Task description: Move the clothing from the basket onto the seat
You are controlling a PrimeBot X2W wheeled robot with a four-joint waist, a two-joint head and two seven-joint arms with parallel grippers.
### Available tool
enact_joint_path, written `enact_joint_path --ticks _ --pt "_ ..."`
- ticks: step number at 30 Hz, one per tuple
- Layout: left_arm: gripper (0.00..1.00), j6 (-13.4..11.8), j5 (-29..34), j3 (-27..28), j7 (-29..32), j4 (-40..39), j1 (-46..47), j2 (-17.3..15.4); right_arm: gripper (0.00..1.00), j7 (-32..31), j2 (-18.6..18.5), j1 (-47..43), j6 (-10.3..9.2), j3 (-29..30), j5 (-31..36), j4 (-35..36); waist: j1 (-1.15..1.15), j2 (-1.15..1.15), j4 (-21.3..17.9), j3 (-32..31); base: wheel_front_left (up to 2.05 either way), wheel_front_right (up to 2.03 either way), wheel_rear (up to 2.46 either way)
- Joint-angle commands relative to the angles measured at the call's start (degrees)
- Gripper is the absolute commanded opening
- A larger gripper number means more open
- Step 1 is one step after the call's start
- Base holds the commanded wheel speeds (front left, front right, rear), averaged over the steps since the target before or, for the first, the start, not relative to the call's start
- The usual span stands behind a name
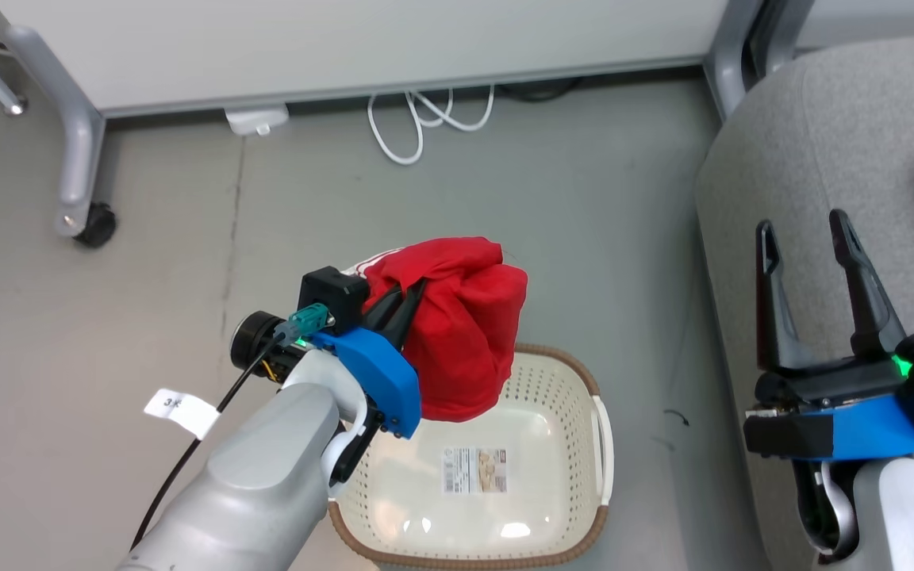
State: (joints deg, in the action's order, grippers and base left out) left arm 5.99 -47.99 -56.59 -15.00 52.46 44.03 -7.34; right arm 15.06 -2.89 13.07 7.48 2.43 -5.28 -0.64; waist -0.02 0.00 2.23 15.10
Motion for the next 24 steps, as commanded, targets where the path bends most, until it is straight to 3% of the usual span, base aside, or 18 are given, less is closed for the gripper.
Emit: enact_joint_path --ticks 1,11,24 --pt "0.0 -0.4 0.8 1.0 -0.2 -0.8 -0.9 -0.4 1.0 0.2 0.0 -1.2 0.03 0.1 -0.3 -0.3 0.02 0.0 0.9 -2.7 0.0 0.0 0.0" --pt "0.0 -0.9 8.6 9.1 -0.3 -9.5 -4.1 -1.0 1.0 0.2 0.0 -4.6 0.03 -0.7 -1.5 -1.4 0.02 0.0 1.5 -8.7 0.0 0.0 0.0" --pt "0.0 0.0 13.4 10.6 -0.3 -16.1 -3.4 -0.2 1.0 0.2 0.0 -7.2 0.03 -1.3 -2.5 -1.8 0.02 0.0 1.4 -12.1 0.0 0.0 0.0"
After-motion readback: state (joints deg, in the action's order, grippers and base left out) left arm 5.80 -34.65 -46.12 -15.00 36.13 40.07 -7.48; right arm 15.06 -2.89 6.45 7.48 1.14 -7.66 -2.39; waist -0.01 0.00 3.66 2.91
